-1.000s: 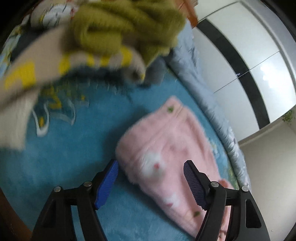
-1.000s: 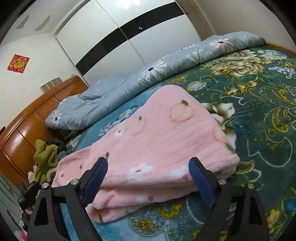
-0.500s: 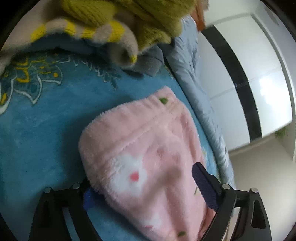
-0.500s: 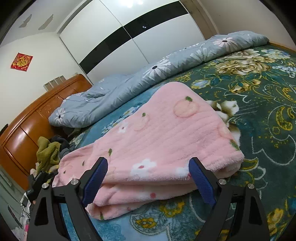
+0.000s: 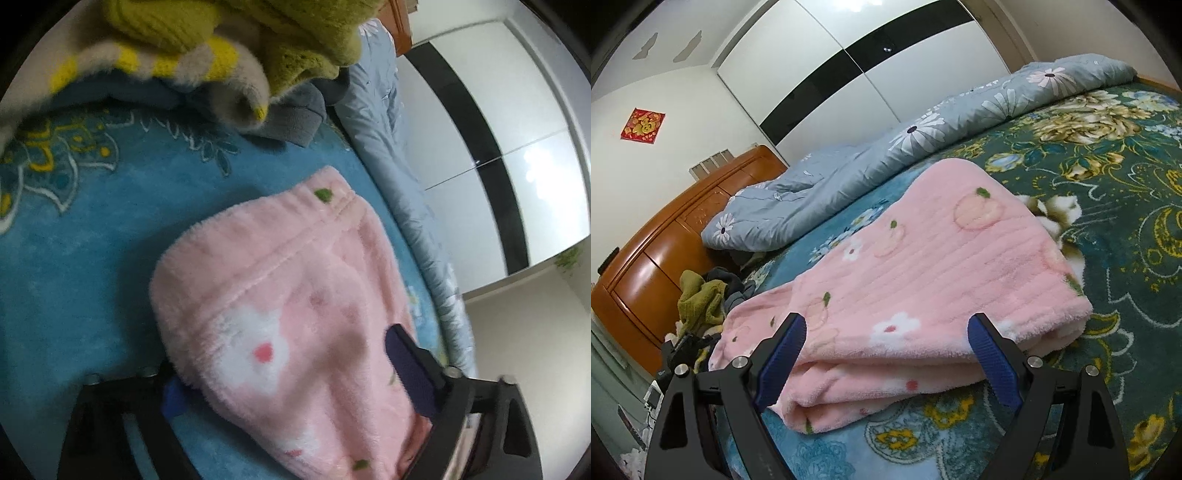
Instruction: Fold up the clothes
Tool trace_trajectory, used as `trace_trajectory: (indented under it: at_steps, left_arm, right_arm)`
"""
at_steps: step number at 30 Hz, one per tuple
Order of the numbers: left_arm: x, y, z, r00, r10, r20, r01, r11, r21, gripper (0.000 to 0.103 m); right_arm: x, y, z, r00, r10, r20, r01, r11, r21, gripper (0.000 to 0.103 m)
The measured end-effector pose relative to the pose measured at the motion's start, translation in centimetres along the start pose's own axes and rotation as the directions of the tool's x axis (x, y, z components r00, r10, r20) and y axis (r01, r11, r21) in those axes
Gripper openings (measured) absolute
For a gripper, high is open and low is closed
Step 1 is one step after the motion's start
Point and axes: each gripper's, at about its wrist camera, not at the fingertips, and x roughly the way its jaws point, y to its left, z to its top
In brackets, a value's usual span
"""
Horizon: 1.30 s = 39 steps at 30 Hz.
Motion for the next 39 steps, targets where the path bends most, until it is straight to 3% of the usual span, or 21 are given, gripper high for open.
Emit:
trace_trajectory:
  at_steps: [1,4,6,9,13,14,19,23,27,31,39]
  left_arm:
    - [0.0,-0.3,0.0,1.0,0.021,0.008,-0.021,1.0,0.021,0.061]
    - [-0.1,-0.8,0.2,0.999,0.035,0.013,-0.036,0.998,0.051,0.033]
    - [-0.7,-1.8,0.1,0.998,0.044,0.035,-0.047,0.996,0.079,0.027]
    - [-2.8,-6.6,-1.1,0.993,0.0,0.121,-0.03,0.968,0.251,0.023]
    - [-5.5,-13.0,-2.9,0.973,-0.083,0.215,-0.028,0.884,0.467,0.023]
    - [-5.7,-14.9,-3.4,0.971,-0.117,0.207,-0.005,0.86,0.511,0.023]
    - [-5.3,-24.1,-7.6,0.961,-0.266,0.078,0.148,0.73,0.668,0.023]
    - [-3.3,-28.5,-12.2,0.951,-0.301,-0.073,0.263,0.658,0.706,0.022]
    - [-0.6,-30.7,-18.3,0.946,-0.259,-0.196,0.317,0.601,0.734,0.021]
    - [2.5,-30.7,-24.6,0.955,-0.143,-0.26,0.294,0.561,0.774,0.021]
    - [6.0,-29.7,-30.2,0.952,0.017,-0.307,0.257,0.503,0.825,0.024]
  right_arm:
    - [-0.1,-0.1,0.0,1.0,0.0,-0.001,0.0,1.0,0.004,0.09]
    - [-0.5,-0.4,0.1,1.0,-0.002,-0.001,0.002,1.0,0.007,0.09]
    - [-0.7,-0.7,0.1,1.0,-0.004,0.001,0.004,1.0,0.01,0.09]
    - [-1.2,-1.4,0.2,1.0,-0.007,0.01,0.007,1.0,0.028,0.09]
    - [-2.0,-2.4,0.3,0.999,-0.02,0.028,0.019,0.999,0.047,0.09]
    - [-2.2,-2.8,0.4,0.999,-0.025,0.033,0.023,0.998,0.054,0.09]
    - [-3.5,-4.4,0.6,0.998,-0.042,0.056,0.037,0.995,0.088,0.09]
    - [-4.7,-5.6,0.8,0.995,-0.064,0.074,0.056,0.993,0.108,0.09]
    - [-5.6,-6.8,0.8,0.993,-0.093,0.079,0.083,0.989,0.123,0.09]
    - [-6.6,-7.9,0.8,0.989,-0.123,0.082,0.111,0.984,0.138,0.09]
    - [-7.4,-9.5,0.8,0.983,-0.167,0.075,0.152,0.972,0.177,0.09]
